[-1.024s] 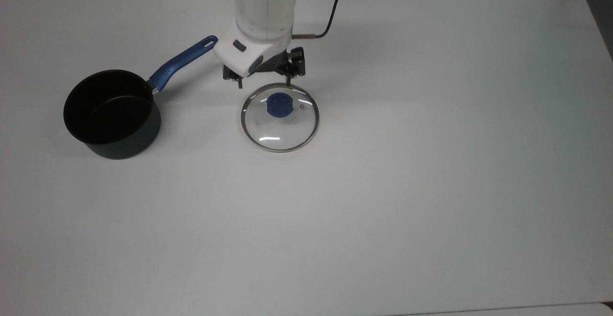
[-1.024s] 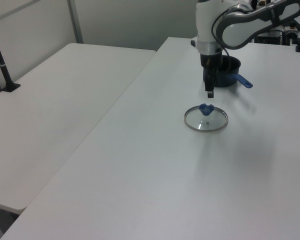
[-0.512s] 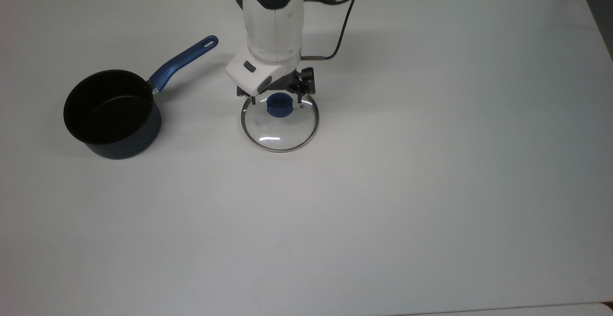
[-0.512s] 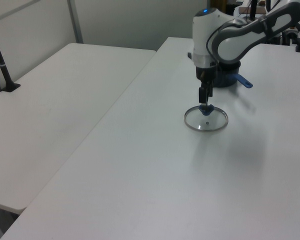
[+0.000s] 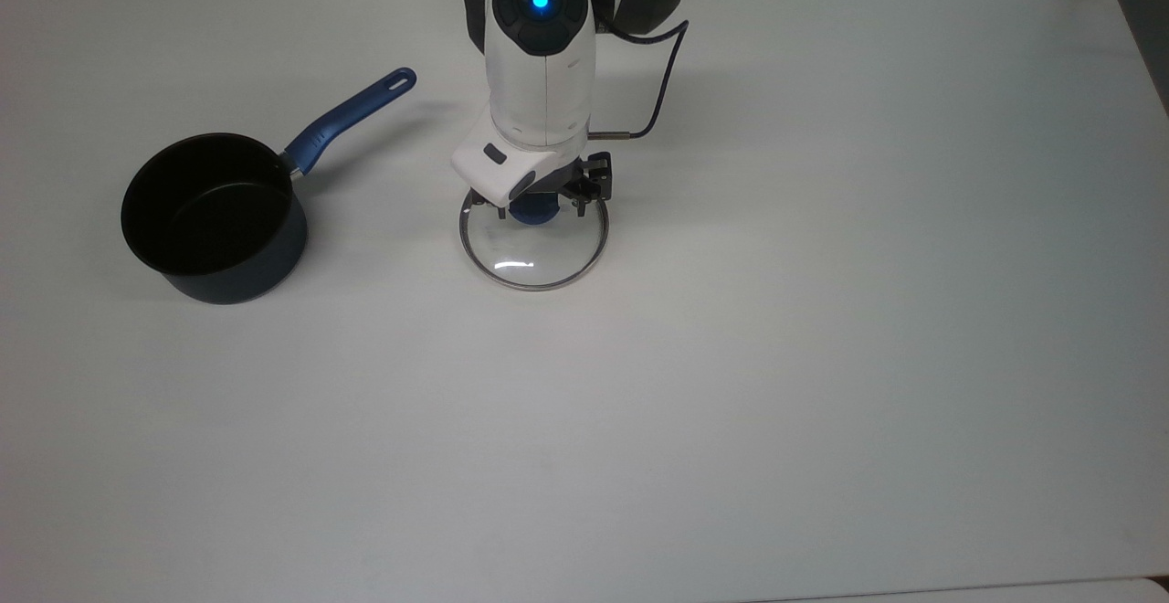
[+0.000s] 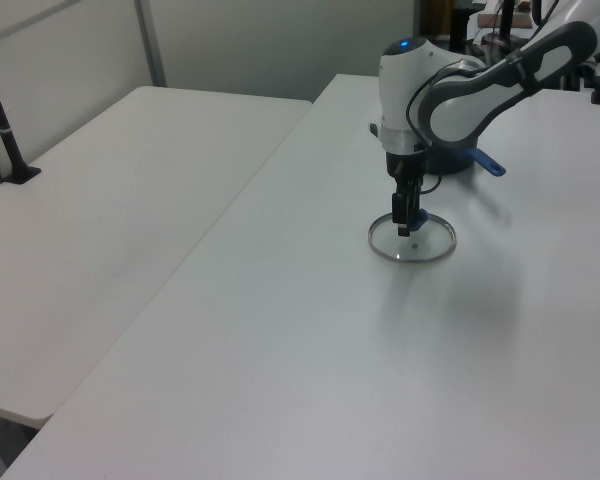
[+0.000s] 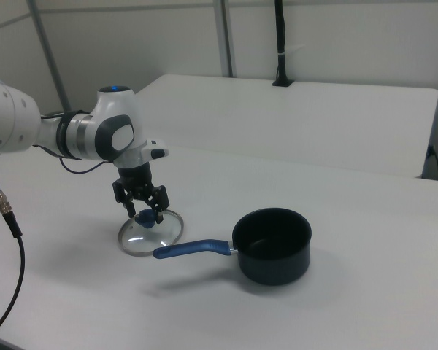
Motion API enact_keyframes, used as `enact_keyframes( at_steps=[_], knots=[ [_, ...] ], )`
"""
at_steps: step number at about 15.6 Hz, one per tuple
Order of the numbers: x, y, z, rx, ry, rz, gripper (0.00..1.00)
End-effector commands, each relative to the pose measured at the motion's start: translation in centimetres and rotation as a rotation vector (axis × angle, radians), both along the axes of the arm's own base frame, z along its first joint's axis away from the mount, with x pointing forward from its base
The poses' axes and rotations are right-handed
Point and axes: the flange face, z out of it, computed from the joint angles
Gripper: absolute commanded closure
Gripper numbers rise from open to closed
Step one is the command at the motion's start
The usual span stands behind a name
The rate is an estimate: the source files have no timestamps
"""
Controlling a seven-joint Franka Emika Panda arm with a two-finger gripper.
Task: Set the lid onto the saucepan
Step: 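Lower the gripper onto the blue knob and close it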
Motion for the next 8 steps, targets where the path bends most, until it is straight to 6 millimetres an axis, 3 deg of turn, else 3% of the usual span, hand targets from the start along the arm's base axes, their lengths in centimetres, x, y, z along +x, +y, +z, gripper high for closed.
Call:
enact_keyframes(
  at_steps=[1,2,5,8],
  knots=[
    [-0.9,0.4,-0.4,-0.001,0.006,0.001,0.12],
    [-1.1,0.5,-0.4,-0.004,0.007,0.004,0.13],
    [-1.2,0.8,-0.2,-0.006,0.005,0.012,0.33],
    [-1.2,0.3,1.6,-0.004,0.002,-0.005,0.39]
  ],
)
